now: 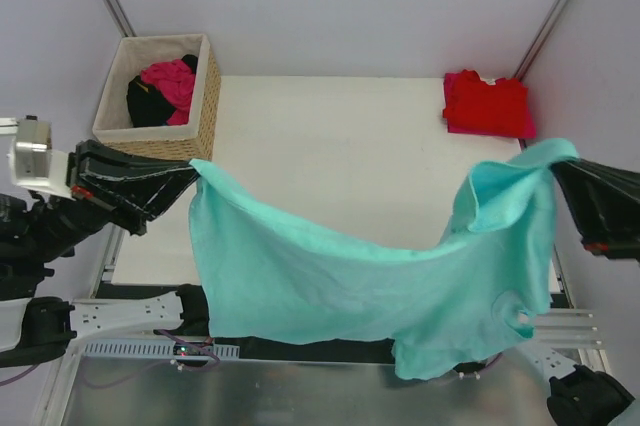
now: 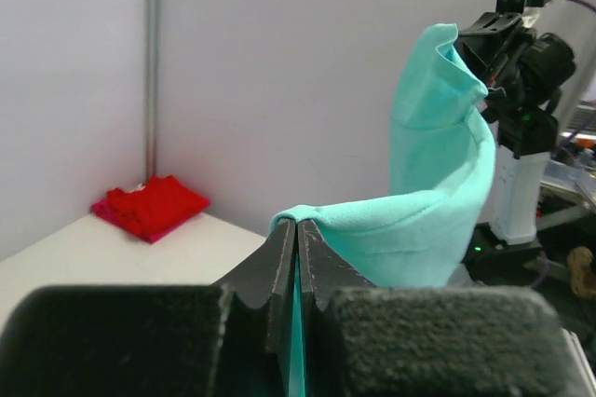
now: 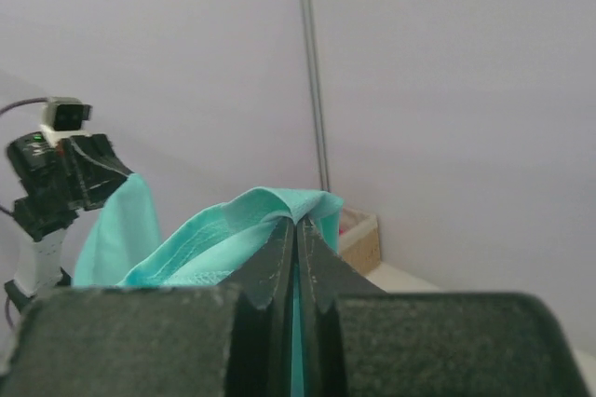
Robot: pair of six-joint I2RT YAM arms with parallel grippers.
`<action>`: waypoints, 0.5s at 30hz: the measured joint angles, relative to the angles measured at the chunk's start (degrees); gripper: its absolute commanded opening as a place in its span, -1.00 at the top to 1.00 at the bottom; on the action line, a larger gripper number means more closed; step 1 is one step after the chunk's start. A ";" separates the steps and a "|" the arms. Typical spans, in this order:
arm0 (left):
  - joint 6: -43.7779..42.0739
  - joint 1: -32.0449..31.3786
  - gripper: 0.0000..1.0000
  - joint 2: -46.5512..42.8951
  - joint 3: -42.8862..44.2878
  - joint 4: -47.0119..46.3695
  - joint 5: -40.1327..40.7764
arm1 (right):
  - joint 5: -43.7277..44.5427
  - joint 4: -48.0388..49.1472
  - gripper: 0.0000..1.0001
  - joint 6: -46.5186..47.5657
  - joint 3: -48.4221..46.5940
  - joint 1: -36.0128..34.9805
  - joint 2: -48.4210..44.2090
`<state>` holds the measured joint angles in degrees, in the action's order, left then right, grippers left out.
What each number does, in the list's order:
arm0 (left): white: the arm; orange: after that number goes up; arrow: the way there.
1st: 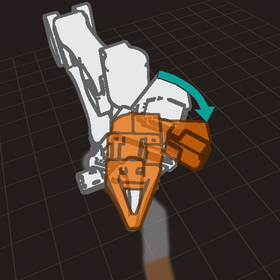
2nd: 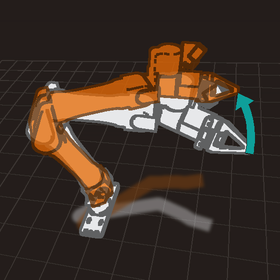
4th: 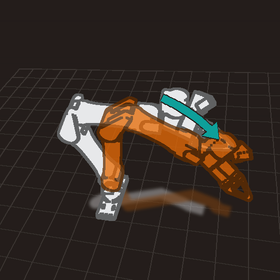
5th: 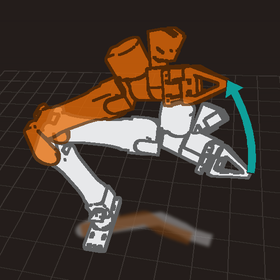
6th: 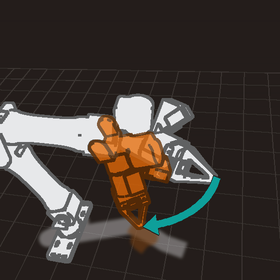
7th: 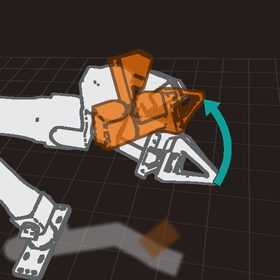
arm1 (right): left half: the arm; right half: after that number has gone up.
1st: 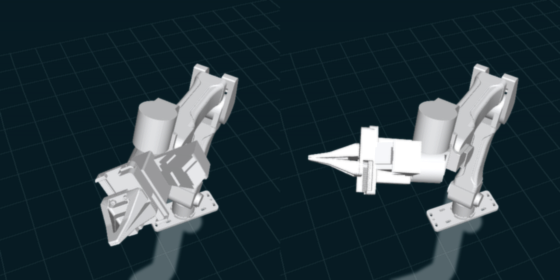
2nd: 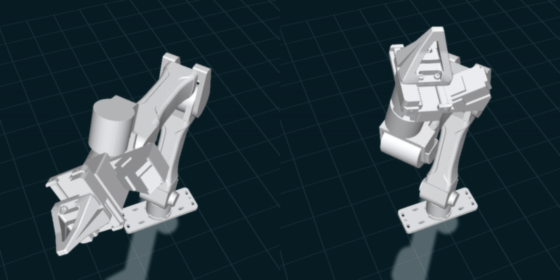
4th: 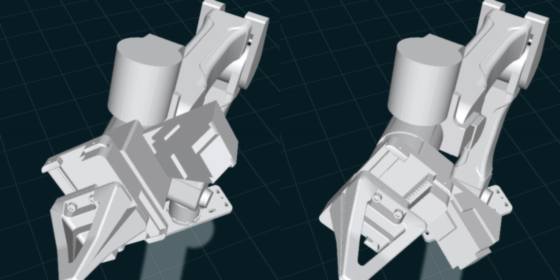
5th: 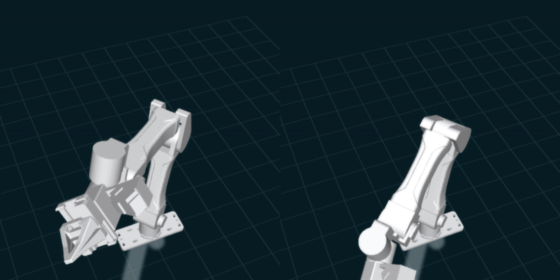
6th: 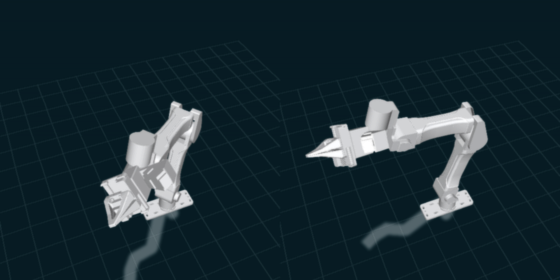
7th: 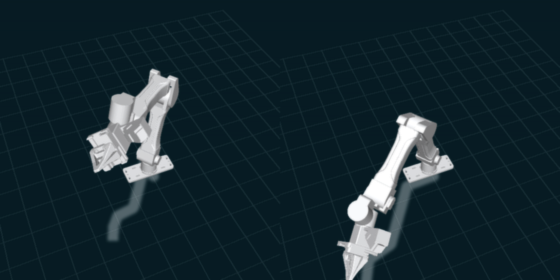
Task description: Fold and stack the t-shirts
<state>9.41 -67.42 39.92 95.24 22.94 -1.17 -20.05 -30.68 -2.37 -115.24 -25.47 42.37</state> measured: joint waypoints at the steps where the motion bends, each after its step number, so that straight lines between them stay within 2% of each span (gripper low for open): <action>1: -0.02 0.00 1.00 -1.03 -2.29 -0.81 1.68 | 1.14 0.33 0.99 -0.15 3.04 0.00 -0.04; 8: -1.25 0.00 1.00 -6.36 -21.94 -7.32 20.85 | 11.72 -0.26 0.99 0.07 22.88 0.00 3.76; 12: -2.69 0.00 1.00 -6.14 -31.87 -12.39 32.33 | 16.57 1.31 0.98 -0.17 31.76 1.27 9.01; 15: -3.08 1.60 1.00 -3.37 -37.38 -17.05 38.56 | 16.46 3.17 0.98 -1.46 37.13 4.83 13.51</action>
<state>6.33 -65.82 36.56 57.87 5.89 37.39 -3.60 -27.51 -3.84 -78.11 -20.64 55.88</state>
